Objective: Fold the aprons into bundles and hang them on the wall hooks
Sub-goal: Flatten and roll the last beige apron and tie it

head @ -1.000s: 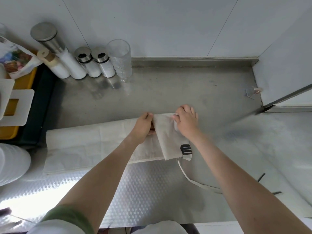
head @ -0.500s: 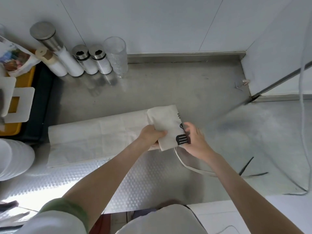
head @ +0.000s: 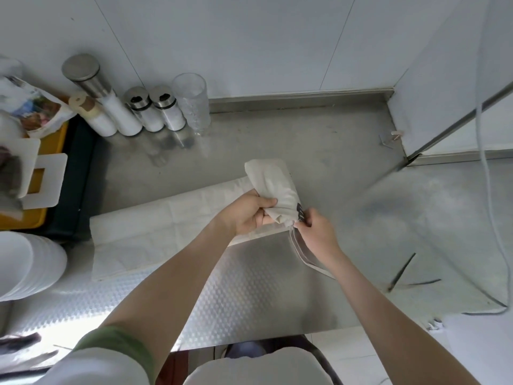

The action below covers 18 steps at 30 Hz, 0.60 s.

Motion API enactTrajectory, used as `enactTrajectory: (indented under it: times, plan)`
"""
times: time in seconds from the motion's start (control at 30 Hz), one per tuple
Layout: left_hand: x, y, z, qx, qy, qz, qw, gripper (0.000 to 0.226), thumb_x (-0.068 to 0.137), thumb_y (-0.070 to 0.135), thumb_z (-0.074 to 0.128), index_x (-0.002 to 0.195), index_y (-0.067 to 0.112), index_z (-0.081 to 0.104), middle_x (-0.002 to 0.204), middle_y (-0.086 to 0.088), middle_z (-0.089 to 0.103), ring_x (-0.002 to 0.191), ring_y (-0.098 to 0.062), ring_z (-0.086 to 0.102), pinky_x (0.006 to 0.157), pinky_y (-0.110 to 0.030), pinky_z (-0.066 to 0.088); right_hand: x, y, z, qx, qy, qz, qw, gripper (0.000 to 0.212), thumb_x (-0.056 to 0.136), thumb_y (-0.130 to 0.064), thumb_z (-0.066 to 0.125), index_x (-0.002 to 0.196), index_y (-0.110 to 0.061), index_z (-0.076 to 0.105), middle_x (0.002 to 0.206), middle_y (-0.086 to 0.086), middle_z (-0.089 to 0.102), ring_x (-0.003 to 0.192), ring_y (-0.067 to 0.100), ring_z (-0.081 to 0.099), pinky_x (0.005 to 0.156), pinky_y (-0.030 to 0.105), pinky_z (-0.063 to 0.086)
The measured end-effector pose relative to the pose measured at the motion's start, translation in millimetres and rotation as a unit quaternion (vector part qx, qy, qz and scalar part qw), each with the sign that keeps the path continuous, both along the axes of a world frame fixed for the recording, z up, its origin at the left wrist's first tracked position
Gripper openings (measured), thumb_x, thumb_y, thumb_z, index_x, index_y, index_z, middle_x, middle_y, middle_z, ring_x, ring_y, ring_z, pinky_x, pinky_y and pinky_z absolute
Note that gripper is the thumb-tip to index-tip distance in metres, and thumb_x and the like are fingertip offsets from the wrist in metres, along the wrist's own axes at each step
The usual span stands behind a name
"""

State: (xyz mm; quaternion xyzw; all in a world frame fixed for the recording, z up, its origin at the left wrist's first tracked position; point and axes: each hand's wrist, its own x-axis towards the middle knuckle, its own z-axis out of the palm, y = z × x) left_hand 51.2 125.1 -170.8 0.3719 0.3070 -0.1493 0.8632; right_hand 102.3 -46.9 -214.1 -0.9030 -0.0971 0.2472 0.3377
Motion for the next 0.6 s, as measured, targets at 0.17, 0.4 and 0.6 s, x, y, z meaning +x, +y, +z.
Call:
enactTrajectory:
  times: [0.17, 0.4, 0.6]
  plan:
    - [-3.5, 10.1, -12.2, 0.095, 0.043, 0.022, 0.994, 0.030, 0.097, -0.006, 0.042, 0.125, 0.003, 0.051, 0.107, -0.008, 0.065, 0.093, -0.021, 0.065, 0.073, -0.031, 0.058, 0.0, 4.3, -7.6, -0.052, -0.052, -0.017, 0.997, 0.024, 0.086, -0.009, 0.058, 0.071, -0.015, 0.040, 0.064, 0.001, 0.047, 0.066, 0.027, 0.044, 0.057, 0.033, 0.022]
    - [-9.8, 9.7, -35.7, 0.298, 0.116, -0.002, 0.947, 0.041, 0.093, -0.004, 0.043, 0.132, 0.009, 0.041, 0.119, -0.011, 0.057, 0.094, -0.028, 0.064, 0.059, -0.028, 0.057, 5.3, 6.5, -15.5, -0.111, -0.055, 0.008, 0.992, 0.003, 0.086, -0.006, 0.053, 0.083, -0.006, 0.051, 0.086, 0.022, 0.061, 0.077, 0.035, 0.052, 0.061, 0.033, 0.029]
    - [-7.9, 8.9, -41.1, 0.305, 0.094, -0.041, 0.947, 0.057, 0.087, 0.015, 0.070, 0.130, 0.015, 0.033, 0.118, -0.008, 0.058, 0.105, -0.024, 0.060, 0.079, -0.034, 0.055, 9.3, -4.2, -6.7, -0.028, 0.012, 0.073, 0.997, 0.007, 0.091, -0.014, 0.057, 0.092, -0.010, 0.052, 0.081, 0.009, 0.060, 0.077, 0.026, 0.053, 0.062, 0.032, 0.031]
